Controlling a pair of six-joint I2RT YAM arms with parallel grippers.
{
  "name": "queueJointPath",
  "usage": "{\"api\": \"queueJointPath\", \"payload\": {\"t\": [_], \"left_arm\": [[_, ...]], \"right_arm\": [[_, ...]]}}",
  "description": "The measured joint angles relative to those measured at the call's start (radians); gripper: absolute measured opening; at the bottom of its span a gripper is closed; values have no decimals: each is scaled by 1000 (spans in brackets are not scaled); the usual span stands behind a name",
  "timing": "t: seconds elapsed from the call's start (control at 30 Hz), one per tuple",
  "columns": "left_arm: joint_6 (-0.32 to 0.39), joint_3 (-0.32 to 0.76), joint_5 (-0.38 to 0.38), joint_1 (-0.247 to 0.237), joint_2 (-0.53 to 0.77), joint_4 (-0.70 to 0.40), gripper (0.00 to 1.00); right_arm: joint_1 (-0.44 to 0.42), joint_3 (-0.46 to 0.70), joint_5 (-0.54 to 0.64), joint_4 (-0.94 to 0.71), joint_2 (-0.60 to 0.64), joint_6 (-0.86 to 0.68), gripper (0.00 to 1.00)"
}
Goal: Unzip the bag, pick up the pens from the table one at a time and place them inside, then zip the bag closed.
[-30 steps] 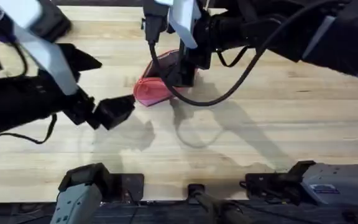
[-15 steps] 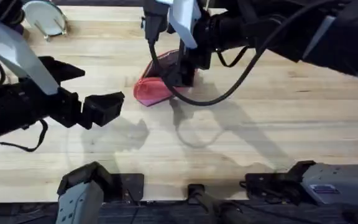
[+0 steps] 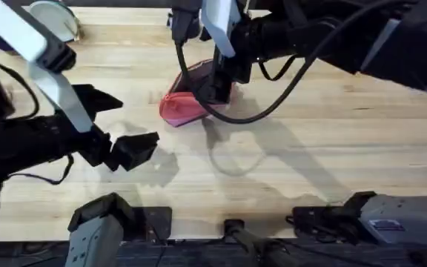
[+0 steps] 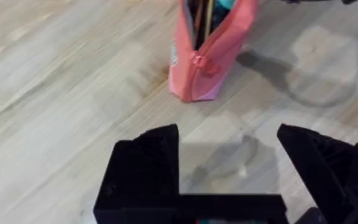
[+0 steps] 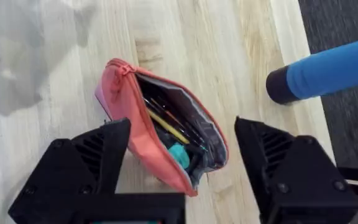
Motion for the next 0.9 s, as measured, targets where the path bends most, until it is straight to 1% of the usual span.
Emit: {"api": "queueJointPath", "payload": {"t": [0.13,0.33,0.37,0.4,0.5,0.6,0.7,0.8,0.9], "left_arm": [[77,-25,55,0,34,14,993],[168,-29,90,0,94,-11,993],[192,-54,99,0,138,-6,993],[210,-89,100,0,186,-4,993],[224,-102,99,0,225,2,993],[233,-103,95,0,249,27,994],[237,-102,90,0,263,51,993],[241,-103,82,0,270,74,993],[241,-103,76,0,270,88,993]], "right_arm": [[0,0,0,0,0,3,998],[0,0,0,0,0,23,997],[0,0,0,-1,0,77,997],[0,0,0,-1,0,167,997],[0,0,-1,-1,0,292,997],[0,0,-19,-1,0,429,997],[2,0,-74,-1,0,551,997],[10,0,-132,-2,0,652,997],[22,0,-164,-14,0,724,997]]}}
